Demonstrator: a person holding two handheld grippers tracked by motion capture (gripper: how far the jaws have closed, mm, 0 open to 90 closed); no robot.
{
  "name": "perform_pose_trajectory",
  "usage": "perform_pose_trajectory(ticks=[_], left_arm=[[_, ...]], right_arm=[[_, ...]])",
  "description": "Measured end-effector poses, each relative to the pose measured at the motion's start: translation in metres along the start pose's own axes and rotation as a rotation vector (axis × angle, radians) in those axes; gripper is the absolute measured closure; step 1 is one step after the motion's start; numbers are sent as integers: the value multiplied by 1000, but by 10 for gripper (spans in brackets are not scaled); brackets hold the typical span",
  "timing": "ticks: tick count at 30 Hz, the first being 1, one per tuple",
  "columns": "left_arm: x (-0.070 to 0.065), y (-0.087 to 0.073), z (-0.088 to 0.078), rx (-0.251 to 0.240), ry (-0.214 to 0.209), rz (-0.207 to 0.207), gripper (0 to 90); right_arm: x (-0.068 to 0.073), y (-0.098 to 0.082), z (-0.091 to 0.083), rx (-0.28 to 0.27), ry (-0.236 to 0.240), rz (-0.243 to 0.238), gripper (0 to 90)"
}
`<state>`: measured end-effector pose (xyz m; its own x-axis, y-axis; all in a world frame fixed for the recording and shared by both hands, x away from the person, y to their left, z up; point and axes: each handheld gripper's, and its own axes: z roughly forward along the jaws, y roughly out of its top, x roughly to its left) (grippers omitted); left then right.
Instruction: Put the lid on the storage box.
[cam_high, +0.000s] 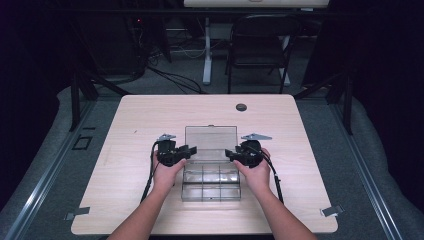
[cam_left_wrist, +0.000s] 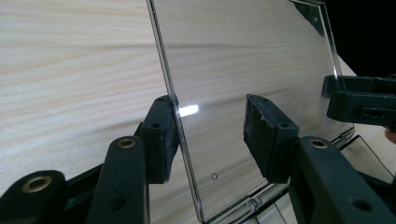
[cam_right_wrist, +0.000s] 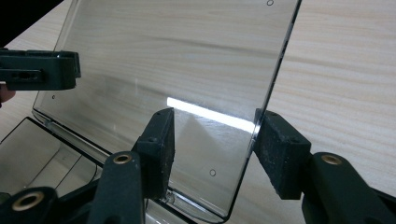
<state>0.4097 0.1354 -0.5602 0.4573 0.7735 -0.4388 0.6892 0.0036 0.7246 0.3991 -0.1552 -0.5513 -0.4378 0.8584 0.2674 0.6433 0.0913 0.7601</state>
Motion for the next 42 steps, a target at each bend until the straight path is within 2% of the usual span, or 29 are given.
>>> perform_pose_trajectory(ticks=[11, 23, 42], left_arm=[[9, -1, 5, 35, -32, -87, 545], [12, -2, 8, 54, -29, -157, 545], [14, -3, 10, 76, -32, -201, 544]], right_arm=[[-6, -1, 5, 29, 22, 86, 489], [-10, -1, 7, 63, 39, 155, 490], [-12, -3, 9, 82, 47, 208, 490]])
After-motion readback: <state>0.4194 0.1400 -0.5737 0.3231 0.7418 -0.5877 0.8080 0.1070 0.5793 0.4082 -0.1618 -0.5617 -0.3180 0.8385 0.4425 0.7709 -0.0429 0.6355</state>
